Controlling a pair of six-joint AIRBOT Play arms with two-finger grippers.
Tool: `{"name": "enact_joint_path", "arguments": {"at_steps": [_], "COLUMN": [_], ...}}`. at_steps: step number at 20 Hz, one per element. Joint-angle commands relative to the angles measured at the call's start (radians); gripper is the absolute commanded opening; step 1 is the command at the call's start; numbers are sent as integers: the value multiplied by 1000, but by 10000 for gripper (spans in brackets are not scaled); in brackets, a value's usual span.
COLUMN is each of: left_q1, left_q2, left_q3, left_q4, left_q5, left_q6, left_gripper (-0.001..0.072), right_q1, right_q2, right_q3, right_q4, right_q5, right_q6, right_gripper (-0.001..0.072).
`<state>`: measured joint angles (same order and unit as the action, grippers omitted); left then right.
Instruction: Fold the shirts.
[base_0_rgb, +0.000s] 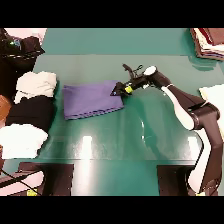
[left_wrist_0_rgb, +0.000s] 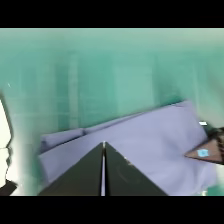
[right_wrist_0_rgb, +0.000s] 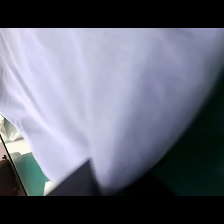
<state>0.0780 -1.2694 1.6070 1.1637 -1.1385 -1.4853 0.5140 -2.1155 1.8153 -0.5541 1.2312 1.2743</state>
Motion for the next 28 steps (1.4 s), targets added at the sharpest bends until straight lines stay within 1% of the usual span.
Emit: {"name": "enact_joint_path", "arguments": {"at_steps": [1, 4, 7, 9, 11, 14, 18, 21, 25, 28], "left_q1": [-8, -86, -211, -277, -331, -375, -386, -386, -386, -386], "left_q2": [1, 1, 1, 1, 1, 1, 0, -2, -2, -2], "left_q3": [0, 0, 0, 0, 0, 0, 0, 0, 0, 0], "left_q4": [-16, -12, -12, -12, -12, -13, -24, -28, -27, -27], "left_q5": [-23, -16, 26, 66, 107, 145, 188, 207, 207, 208], "left_q6": [0, 1, 3, 25, 27, 27, 18, 15, -4, -3], "left_gripper": [22, 22, 22, 22, 22, 23, 22, 23, 23, 23], "right_q1": [28, -23, -137, -247, -384, -619, -926, -1093, -1198, -1206], "right_q2": [-33, -10, 101, 194, 301, 447, 563, 600, 604, 604], "right_q3": [103, 187, 184, 143, 78, -34, -173, -239, -235, -155], "right_q4": [1, -22, -185, -273, -338, -415, -415, -402, -314, -304], "right_q5": [3, 39, 50, 61, 55, 32, -31, -68, -88, -87], "right_q6": [-8, 2, 47, 69, 72, 72, 72, 72, 72, 72], "right_gripper": [16, 15, 15, 15, 15, 15, 15, 15, 15, 15]}}
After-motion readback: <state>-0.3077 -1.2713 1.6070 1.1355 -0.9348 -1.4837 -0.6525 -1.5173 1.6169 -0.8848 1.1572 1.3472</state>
